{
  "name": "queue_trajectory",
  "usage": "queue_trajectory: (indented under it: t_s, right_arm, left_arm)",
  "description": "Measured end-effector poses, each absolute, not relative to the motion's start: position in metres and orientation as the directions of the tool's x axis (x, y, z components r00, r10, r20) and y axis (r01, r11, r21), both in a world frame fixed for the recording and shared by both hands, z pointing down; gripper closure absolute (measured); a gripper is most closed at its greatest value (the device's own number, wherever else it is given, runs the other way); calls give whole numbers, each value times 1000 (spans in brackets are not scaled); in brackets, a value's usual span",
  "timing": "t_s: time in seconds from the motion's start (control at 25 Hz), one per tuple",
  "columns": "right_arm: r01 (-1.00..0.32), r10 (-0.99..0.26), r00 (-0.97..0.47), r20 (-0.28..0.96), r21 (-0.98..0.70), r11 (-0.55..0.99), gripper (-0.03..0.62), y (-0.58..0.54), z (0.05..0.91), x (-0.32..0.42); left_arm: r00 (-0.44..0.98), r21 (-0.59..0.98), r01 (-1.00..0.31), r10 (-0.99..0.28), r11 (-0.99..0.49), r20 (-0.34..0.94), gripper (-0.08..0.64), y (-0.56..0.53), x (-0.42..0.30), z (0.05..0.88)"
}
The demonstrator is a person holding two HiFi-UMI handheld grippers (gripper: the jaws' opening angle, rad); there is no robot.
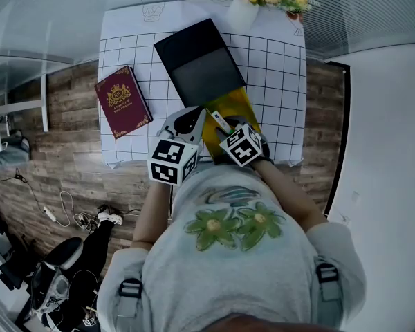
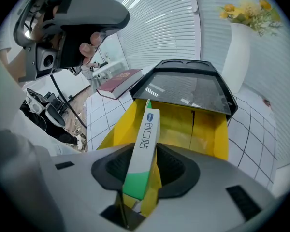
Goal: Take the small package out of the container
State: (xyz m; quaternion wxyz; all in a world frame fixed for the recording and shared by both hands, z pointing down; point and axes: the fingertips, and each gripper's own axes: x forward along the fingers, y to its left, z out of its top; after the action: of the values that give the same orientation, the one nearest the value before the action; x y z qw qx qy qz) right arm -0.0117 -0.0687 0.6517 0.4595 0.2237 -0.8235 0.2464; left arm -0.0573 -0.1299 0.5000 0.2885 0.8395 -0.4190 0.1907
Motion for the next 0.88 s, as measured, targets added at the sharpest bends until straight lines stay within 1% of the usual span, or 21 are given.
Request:
queue_trajectory:
  t_s: [0.32, 0.88]
  right_arm:
    - [-602, -150, -472, 869, -193, 775, 485, -70, 651, -10]
    - [-589, -149, -473, 868, -186, 786, 495, -70, 650, -8]
  left_arm:
    - [575, 326, -814, -593, -480, 563, 552, -131, -58, 501]
    - [573, 326, -816, -593, -477, 566, 552, -131, -57, 502]
